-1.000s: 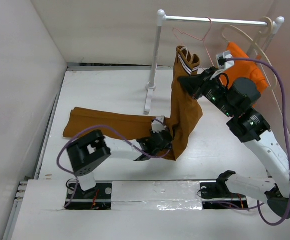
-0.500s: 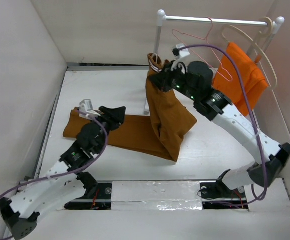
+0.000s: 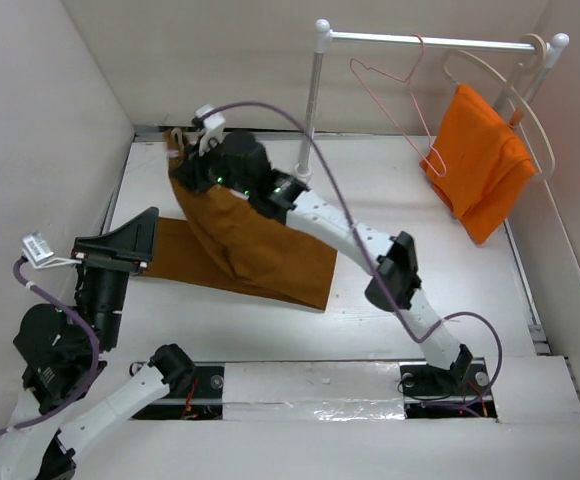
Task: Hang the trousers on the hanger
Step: Fold the trousers at the center of the board.
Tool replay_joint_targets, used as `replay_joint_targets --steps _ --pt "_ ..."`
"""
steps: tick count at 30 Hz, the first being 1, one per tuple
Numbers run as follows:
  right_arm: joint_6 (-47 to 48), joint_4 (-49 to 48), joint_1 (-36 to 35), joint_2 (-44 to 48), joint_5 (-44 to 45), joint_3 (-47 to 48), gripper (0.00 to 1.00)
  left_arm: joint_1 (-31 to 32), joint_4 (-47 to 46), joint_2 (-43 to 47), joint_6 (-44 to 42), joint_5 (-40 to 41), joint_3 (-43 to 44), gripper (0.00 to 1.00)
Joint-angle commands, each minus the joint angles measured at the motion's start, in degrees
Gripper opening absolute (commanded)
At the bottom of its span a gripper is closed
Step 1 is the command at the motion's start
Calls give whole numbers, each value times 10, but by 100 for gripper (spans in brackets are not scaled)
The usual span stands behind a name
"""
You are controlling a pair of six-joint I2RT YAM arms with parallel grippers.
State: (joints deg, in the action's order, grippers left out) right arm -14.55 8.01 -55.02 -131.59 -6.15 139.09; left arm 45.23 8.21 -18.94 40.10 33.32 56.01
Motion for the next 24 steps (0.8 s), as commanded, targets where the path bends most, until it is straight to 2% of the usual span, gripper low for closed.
replay_joint_targets --steps 1,2,3,6,7,8,9,11,14,15,16,17,18,19,21,24 --pt "-28 -114 -54 -77 -58 43 72 -2 39 24 -15 42 0 39" --pt "-35 -121 -60 -94 -68 49 72 -2 41 29 -13 48 0 41" --pt "-39 -129 -60 -108 -85 52 100 -2 43 33 -11 53 -5 42" --pt "-35 -127 -60 -111 -136 34 100 -2 52 42 2 71 -11 42" --pt "-11 -126 -60 -64 -115 -30 100 -2 47 44 9 80 -20 42" --pt "-1 -141 -60 -63 -103 -78 100 -2 41 44 10 83 -20 42" --pt "6 -159 -60 0 -92 -128 100 -2 36 42 11 83 -31 42" --pt "27 -180 -60 57 -65 -239 100 -2 26 22 14 83 -41 43" --pt "59 -199 -54 170 -34 -340 100 -2 12 -30 24 63 -62 43" --pt "65 -207 -47 200 -23 -418 82 -2 3 -45 24 61 -76 43" --pt "69 -215 -47 256 -12 -455 61 -2 -6 -77 19 56 -85 43" --pt "75 -217 -47 283 12 -493 35 -2 -13 -94 17 54 -90 43" --pt "76 -217 -47 308 25 -570 4 -2 -12 -113 24 54 -100 43" --pt "75 -224 -47 332 39 -610 0 -2 -14 -143 30 54 -109 43" --pt "63 -237 -47 392 83 -691 0 -2 -44 -168 35 37 -139 44" --pt "16 -291 -52 457 138 -879 0 -2 -72 -229 35 18 -164 44"
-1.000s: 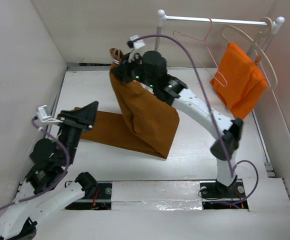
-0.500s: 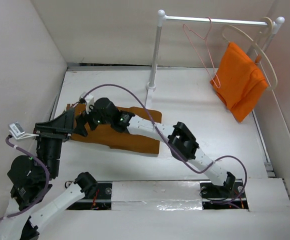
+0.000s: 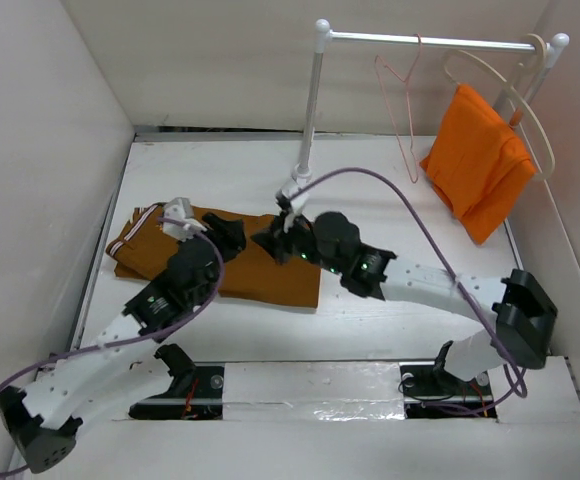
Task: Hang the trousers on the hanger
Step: Fold the trousers at the center of the board.
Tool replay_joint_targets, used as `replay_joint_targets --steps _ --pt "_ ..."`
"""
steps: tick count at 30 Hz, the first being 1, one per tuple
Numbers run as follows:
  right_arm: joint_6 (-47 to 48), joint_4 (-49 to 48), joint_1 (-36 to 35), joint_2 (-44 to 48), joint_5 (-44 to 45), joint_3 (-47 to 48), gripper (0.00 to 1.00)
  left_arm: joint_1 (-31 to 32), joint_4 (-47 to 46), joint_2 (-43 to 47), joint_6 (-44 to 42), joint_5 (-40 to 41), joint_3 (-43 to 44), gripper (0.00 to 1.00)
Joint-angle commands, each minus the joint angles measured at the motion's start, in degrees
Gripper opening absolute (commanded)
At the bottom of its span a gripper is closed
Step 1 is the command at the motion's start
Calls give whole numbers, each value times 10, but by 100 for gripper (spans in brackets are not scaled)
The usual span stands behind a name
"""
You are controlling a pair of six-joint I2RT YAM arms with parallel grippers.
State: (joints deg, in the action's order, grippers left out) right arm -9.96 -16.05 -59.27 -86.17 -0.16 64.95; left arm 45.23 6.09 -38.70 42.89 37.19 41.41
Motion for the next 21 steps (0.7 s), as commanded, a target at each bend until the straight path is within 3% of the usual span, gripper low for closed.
replay_joint_targets --steps 1,3,5,6,9,13,17,20,21 --pt "-43 -50 -9 16 84 -175 0 -2 -56 -44 4 -21 -25 44" --pt "-78 -85 -9 57 103 -233 3 -2 -75 -74 -2 -44 -40 45" --pt "-95 -74 -9 88 133 -293 27 -8 -83 -122 -4 -62 -49 45" --pt "-94 -61 -9 114 143 -309 51 -8 -94 -151 -4 -68 -58 45" --pt "-138 -59 -16 138 175 -365 75 -21 -154 -196 -18 -106 -80 47" --pt "-187 -93 -16 128 174 -406 75 -34 -181 -288 -22 -135 -63 49" --pt "-206 -170 -10 44 139 -410 72 -63 -222 -336 -27 -161 -62 49" --pt "-222 -235 -5 0 112 -408 60 -95 -241 -368 -29 -192 -52 49" --pt "-227 -239 -5 -20 116 -406 47 -101 -246 -372 -30 -197 -52 49"
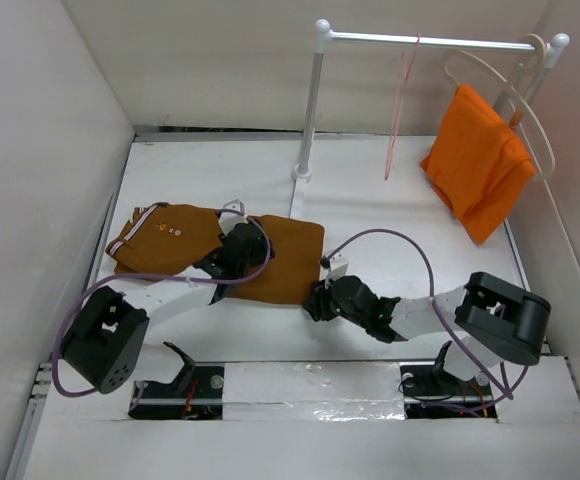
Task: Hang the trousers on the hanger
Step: Fold the trousers at the center of the board.
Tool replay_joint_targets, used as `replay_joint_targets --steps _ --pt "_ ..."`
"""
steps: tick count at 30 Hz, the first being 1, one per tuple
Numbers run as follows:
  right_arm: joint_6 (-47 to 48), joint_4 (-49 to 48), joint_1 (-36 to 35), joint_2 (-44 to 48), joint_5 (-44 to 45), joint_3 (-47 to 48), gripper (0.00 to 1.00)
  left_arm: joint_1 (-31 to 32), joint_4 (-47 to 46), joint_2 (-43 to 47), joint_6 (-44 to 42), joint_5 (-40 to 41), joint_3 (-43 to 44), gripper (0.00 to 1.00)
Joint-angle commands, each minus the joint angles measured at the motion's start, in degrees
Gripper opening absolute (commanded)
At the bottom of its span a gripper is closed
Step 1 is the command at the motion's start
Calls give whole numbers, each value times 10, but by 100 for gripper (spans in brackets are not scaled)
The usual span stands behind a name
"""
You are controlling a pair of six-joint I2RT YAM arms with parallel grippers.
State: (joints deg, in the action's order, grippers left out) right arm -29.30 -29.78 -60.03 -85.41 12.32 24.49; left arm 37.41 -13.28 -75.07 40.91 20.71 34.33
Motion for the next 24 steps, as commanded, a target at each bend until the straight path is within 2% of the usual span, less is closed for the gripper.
replay_joint_targets --steps 1,2,4,7,13,14,15,16,17,18,19,20,22,23,24 --pt "-40 -102 3 -32 -2 -7 33 -23 -60 -16 -13 -35 16 49" --pt "-50 -111 3 -27 16 -15 9 -31 -67 -19 -14 -41 17 49" --pt "-59 -120 3 -8 35 -37 1 -39 -67 -31 -17 -44 20 48" --pt "-59 -75 3 56 64 -66 0 -44 -70 -40 -17 -43 18 48" --pt "-35 113 22 199 69 -95 0 -38 -75 -49 0 -24 11 48" --pt "-32 161 32 245 72 -98 0 -38 -75 -47 5 -11 7 48" --pt "-30 182 37 270 77 -102 2 -38 -76 -44 10 -8 3 48" --pt "-26 200 50 296 78 -112 9 -38 -76 -37 20 -4 -4 48" --pt "-13 228 59 346 79 -116 24 -38 -75 -34 24 5 -7 48" --pt "-2 247 68 371 75 -116 53 -38 -66 -31 30 12 -13 48" --pt "9 271 76 395 75 -106 63 -38 -62 -18 41 18 -18 48" --pt "31 339 92 421 79 -97 67 -38 -61 -10 44 27 -23 48" --pt "56 398 107 491 91 -75 69 -38 -54 23 50 33 -39 48" --pt "89 416 122 513 84 -57 69 -38 -50 35 53 35 -43 48" --pt "101 414 129 543 53 -50 63 -38 -44 48 52 34 -45 46"
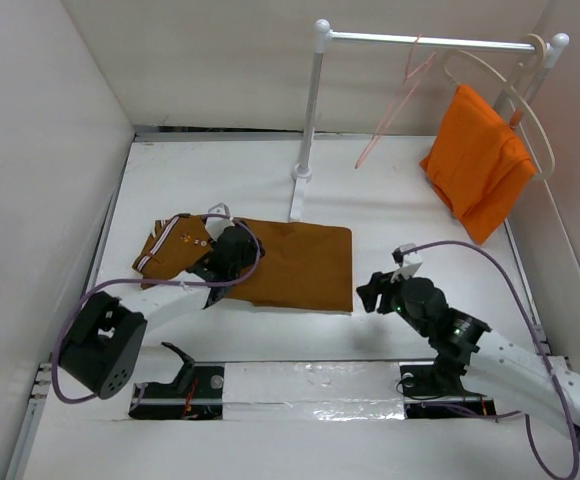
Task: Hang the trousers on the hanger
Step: Fold the trousers at the center of the board, then pick up the hanger from the clothesline.
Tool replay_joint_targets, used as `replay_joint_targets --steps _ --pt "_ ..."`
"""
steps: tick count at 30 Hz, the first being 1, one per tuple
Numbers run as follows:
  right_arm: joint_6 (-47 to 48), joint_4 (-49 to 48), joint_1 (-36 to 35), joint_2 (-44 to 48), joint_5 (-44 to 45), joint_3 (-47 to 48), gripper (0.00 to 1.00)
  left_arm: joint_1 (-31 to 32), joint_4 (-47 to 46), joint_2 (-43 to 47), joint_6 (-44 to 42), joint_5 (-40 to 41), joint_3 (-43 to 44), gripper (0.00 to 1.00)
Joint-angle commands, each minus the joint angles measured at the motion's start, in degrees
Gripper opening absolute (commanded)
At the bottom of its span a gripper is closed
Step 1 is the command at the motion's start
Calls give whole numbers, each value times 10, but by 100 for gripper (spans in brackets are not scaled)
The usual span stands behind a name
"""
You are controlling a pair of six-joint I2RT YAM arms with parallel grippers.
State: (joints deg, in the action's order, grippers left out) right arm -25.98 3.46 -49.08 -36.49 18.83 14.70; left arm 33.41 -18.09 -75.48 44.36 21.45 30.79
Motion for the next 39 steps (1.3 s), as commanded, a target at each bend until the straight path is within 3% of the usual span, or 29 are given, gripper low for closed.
replay_joint_targets --steps 1,2,3,4,5,6,7,11,17,20,21,24,27,31,39 --pt "76 58 27 58 -30 57 55 10 6 78 13 31 -11 44" --pt "85 38 32 56 -52 60 40 20 7 89 10 38 -13 41" --pt "94 21 39 44 -84 66 14 28 0 101 3 35 -13 33" --pt "100 3 39 3 -93 74 4 28 -9 119 -5 24 -13 26" --pt "109 -27 39 -22 -99 81 0 28 -18 125 -14 -2 -13 18" --pt "116 -55 24 -49 -100 102 0 28 -22 131 -28 -11 -6 6" --pt "123 -71 17 -101 -102 115 0 28 -23 140 -37 -21 -3 1" --pt "138 -139 10 -203 -73 168 0 33 -43 158 -63 -61 -8 0" --pt "203 -94 46 -225 -41 328 0 65 -99 159 -125 -71 -22 0" --pt "223 -44 85 -244 -9 422 27 70 -101 154 -146 -91 -13 0" --pt "232 -43 94 -255 2 438 44 84 -103 155 -150 -92 -13 3" --pt "229 -36 151 -284 5 500 66 84 -112 164 -157 -94 -20 31" --pt "214 -61 196 -331 -46 549 67 84 -98 178 -159 -92 -26 40" --pt "170 -67 280 -414 -127 617 67 84 -102 205 -161 -100 -37 40" --pt "110 -157 336 -517 -254 644 67 84 -97 205 -158 -115 -35 41"
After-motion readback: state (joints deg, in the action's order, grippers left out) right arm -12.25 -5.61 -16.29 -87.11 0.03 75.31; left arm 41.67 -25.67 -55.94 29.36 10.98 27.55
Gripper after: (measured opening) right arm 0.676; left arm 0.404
